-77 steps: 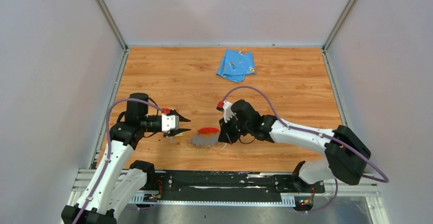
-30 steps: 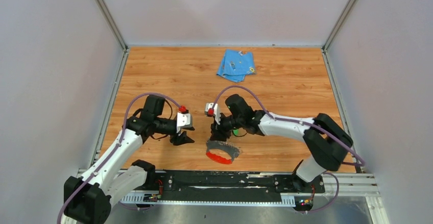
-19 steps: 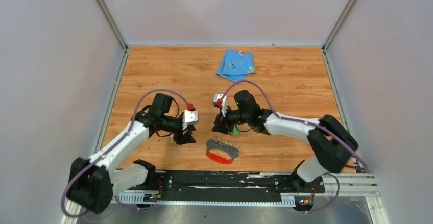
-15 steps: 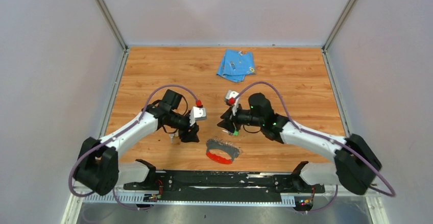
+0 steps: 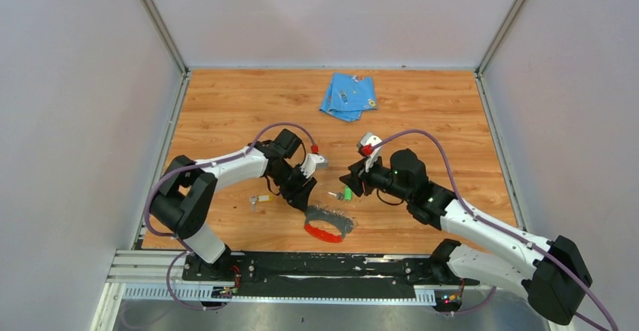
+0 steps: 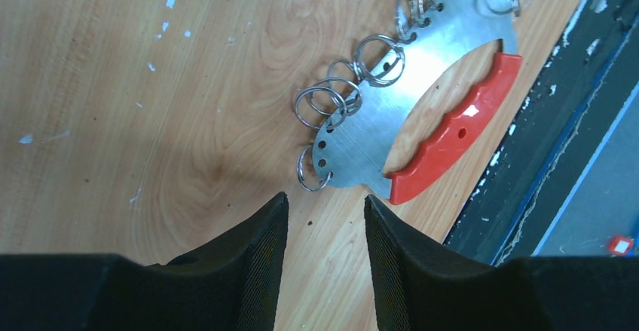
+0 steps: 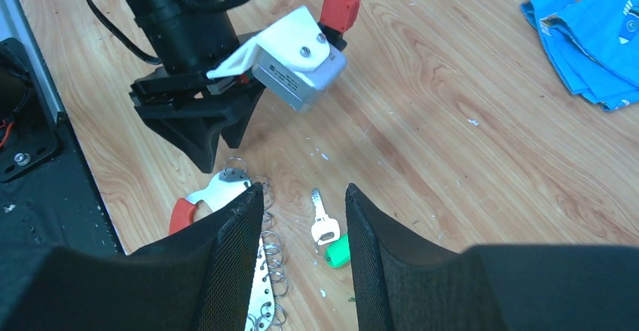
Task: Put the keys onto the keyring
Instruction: Pick up the keyring from the center of the board.
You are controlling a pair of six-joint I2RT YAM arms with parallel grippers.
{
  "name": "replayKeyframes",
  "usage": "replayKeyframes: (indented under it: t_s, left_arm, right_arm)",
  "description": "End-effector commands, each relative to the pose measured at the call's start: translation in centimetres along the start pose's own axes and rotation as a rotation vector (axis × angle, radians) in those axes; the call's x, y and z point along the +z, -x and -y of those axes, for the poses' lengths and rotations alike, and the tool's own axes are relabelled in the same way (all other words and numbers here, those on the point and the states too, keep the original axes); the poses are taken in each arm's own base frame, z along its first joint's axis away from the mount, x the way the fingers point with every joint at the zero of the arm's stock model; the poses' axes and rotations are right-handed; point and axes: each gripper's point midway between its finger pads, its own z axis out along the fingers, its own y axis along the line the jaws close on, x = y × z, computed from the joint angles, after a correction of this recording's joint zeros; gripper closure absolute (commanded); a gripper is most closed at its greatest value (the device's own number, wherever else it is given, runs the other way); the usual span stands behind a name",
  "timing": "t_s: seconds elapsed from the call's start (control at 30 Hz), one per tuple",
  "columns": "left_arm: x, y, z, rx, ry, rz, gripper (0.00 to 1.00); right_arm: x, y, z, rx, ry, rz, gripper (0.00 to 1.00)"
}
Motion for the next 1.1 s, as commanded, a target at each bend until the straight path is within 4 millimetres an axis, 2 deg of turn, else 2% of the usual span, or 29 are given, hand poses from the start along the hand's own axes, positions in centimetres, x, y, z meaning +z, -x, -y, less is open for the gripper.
replayKeyframes:
  t_s: [0.0, 0.23, 0.5, 0.7, 0.83, 0.97, 1.07]
  left_arm:
    - [0.6, 0.7, -1.0, -0.086, 0.056, -0.013, 0.55]
    - [1.9, 1.3, -1.4, -0.154, 0.057, -0.008, 0.56]
    - [2.5, 0.0, -0.9, -0.191, 0.037, -0.03, 0.59]
    - [2.3, -1.0, -0.7, -0.205, 0.049, -0.062, 0.65]
    - [2.2, -1.9, -0.4, -0.218, 0.052, -0.076, 0.67]
    - [2.0, -1.9, -0.1, -0.238, 0.049, -0.067, 0.67]
    - [2.0, -1.8, -0.1, -0.237, 0.049, -0.064, 0.74]
  right_arm:
    - [-0.7, 0.3, 1.3, 0.0, -0.066, -0.003, 0.53]
    - [-1.1, 0.7, 1.2, 0.001, -0.058, 0.012, 0.53]
    - [-1.4, 0.7, 1.5, -0.001, -0.064, 0.018, 0.53]
    - [-1.5, 0.9, 1.8, -0.002, -0.068, 0.022, 0.54]
    - [-1.4, 0.9, 1.8, -0.001, -0.066, 0.019, 0.54]
    - [-1.3, 0.9, 1.9, 0.0, -0.061, 0.019, 0.55]
    - [-1.3, 1.0, 1.8, 0.002, -0.06, 0.022, 0.57]
